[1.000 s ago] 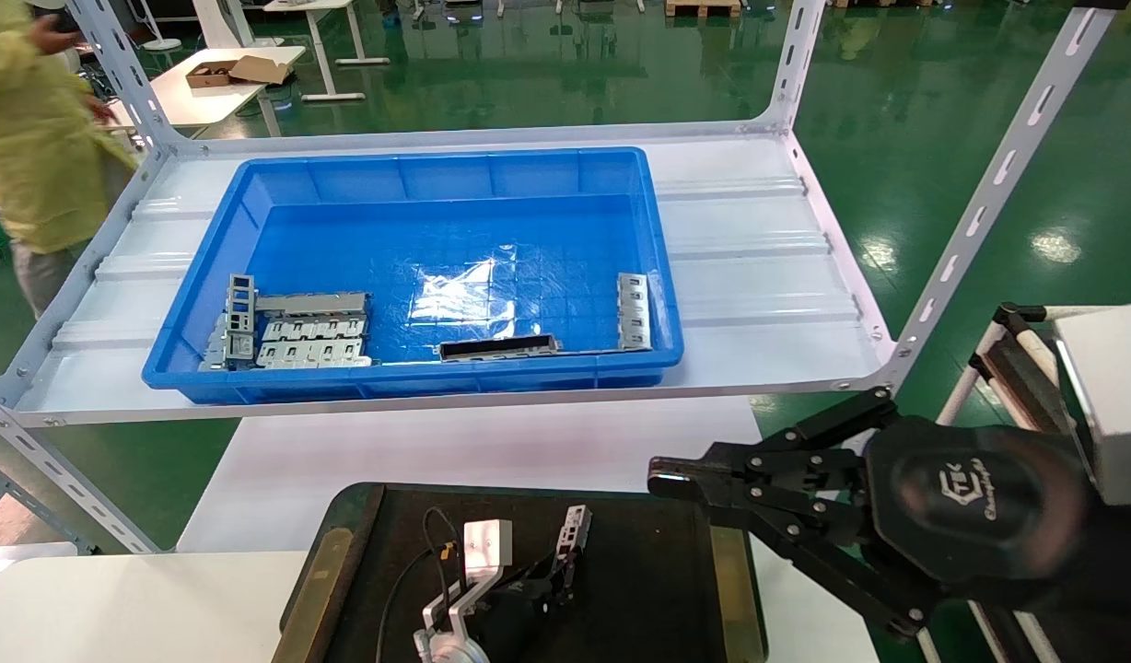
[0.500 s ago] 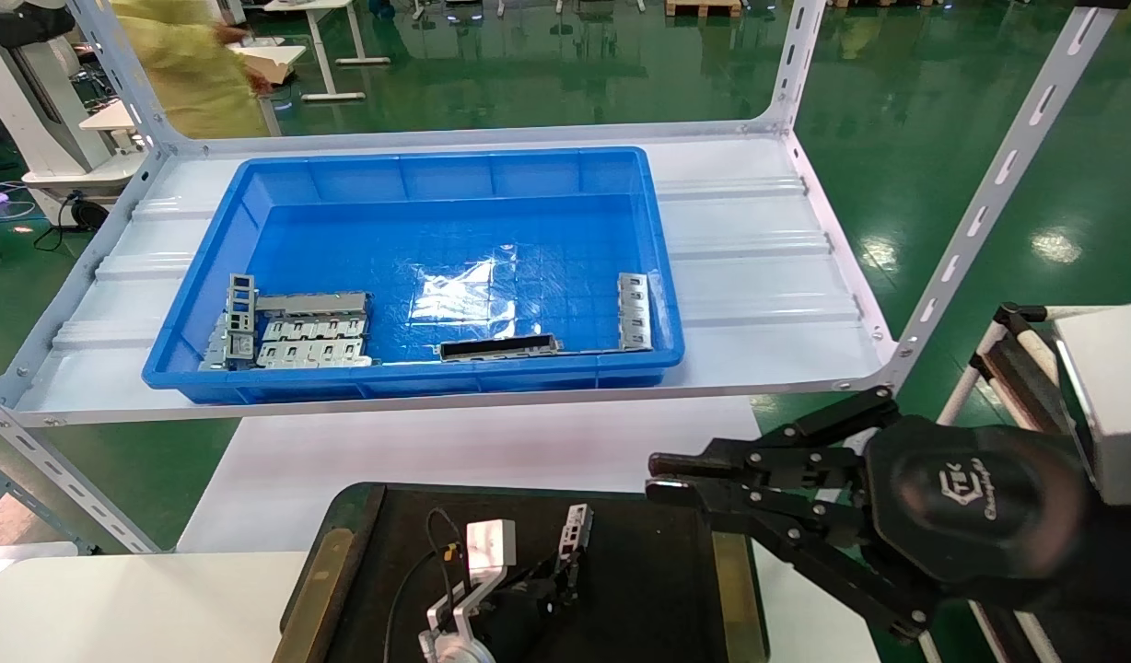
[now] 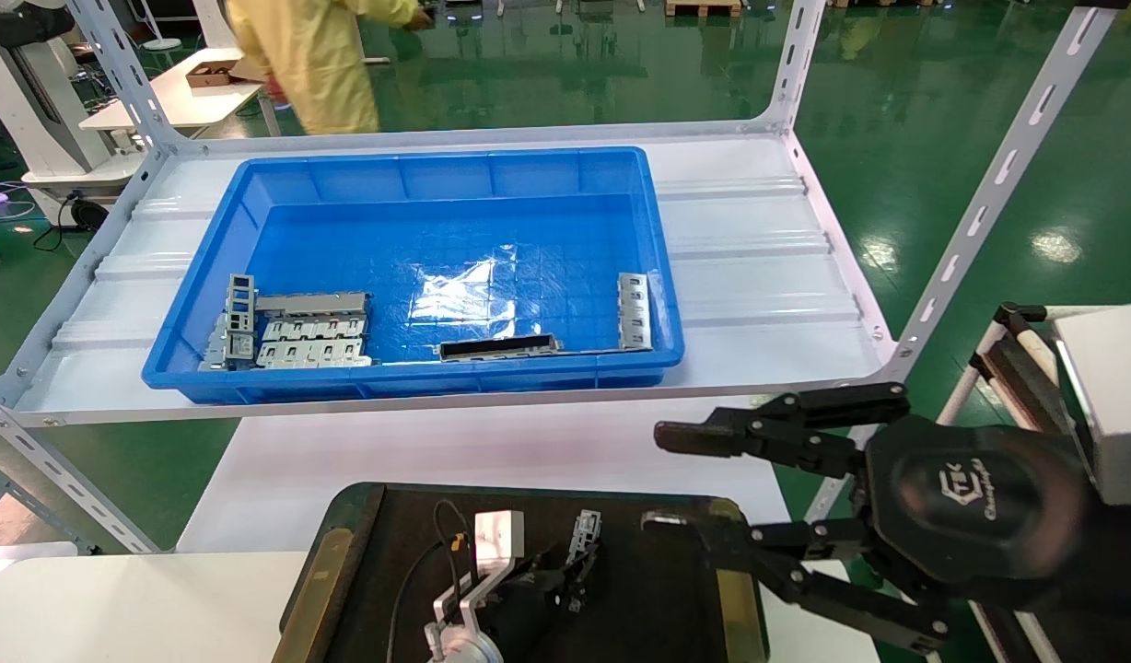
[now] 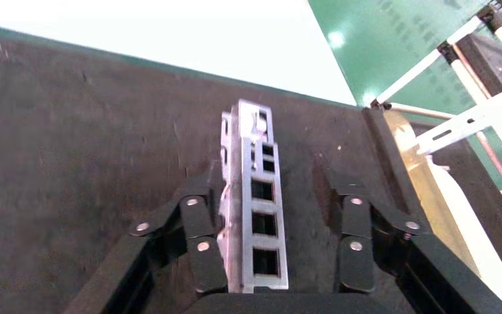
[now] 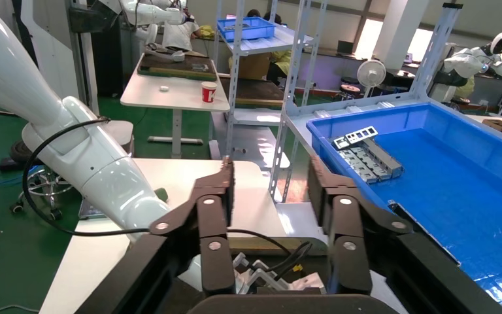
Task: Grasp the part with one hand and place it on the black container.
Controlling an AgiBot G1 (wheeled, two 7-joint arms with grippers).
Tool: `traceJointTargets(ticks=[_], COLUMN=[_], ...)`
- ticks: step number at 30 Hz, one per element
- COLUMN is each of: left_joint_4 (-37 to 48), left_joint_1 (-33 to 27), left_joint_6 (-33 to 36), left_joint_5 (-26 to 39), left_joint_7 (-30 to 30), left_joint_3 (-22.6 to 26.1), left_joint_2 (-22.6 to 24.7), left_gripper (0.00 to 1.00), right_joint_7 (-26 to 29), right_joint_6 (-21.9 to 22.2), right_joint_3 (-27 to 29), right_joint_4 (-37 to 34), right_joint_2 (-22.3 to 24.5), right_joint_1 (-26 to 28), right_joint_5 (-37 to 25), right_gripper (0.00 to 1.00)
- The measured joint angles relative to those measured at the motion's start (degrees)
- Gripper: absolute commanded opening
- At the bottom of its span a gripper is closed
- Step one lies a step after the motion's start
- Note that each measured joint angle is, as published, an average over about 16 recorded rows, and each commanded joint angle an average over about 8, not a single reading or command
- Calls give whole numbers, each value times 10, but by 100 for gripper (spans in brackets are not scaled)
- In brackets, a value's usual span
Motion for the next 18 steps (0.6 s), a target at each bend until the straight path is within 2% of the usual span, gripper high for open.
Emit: traceJointTargets(ticks=[7,18], left_joint_4=[-58,-194], left_joint_1=[-9,-15], left_joint_6=[22,109], left_joint_5=[4,23], left_joint_7=[8,28], left_joint_3=[4,-16], left_joint_2=[-46,-163], left_gripper=[100,100], right_joint_7=[0,0], right_joint_6=[0,0], right_joint_3=[0,0], right_joint_4=[0,0], right_joint_2=[0,0], right_joint_1=[0,0], right_joint_5=[0,0], right_gripper=[100,100])
